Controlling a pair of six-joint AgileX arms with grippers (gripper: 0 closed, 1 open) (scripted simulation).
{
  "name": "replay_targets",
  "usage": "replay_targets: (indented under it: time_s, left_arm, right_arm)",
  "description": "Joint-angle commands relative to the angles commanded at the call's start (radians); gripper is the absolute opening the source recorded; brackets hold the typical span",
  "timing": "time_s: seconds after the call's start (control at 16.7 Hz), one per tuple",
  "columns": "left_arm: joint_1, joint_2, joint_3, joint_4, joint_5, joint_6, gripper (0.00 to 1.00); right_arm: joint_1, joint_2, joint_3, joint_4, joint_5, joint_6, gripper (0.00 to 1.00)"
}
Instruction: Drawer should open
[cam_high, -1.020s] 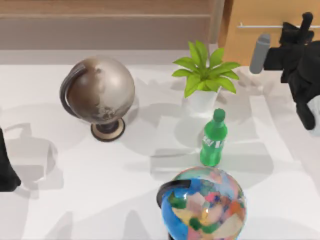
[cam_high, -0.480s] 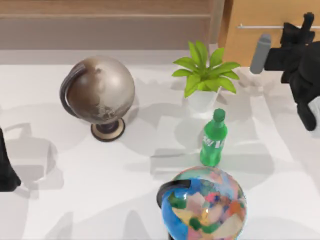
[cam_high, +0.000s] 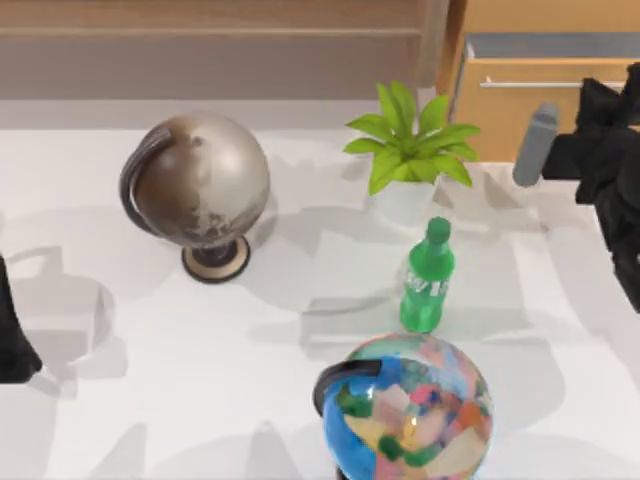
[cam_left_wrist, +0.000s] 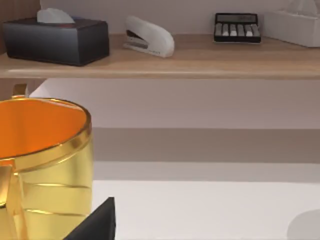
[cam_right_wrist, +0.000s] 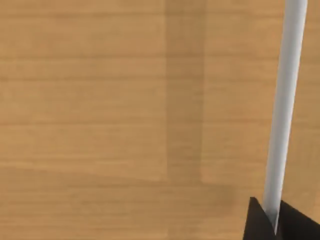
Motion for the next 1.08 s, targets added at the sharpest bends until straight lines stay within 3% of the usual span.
replay_targets:
  time_s: [0.48, 0.84, 1.08]
  left_arm:
    - [0.0, 0.0, 0.0, 0.0, 0.0, 0.0, 1.0]
    - [0.0, 0.0, 0.0, 0.0, 0.0, 0.0, 1.0]
    - [0.0, 0.0, 0.0, 0.0, 0.0, 0.0, 1.0]
  right_arm:
    - [0.018, 0.0, -0.055, 0.028, 0.018, -0.003, 0.0]
    - [0.055, -0.079, -0.274, 0.153, 0.056, -0.003, 0.0]
    - [0.061, -0.089, -0.302, 0.176, 0.063, -0.003, 0.0]
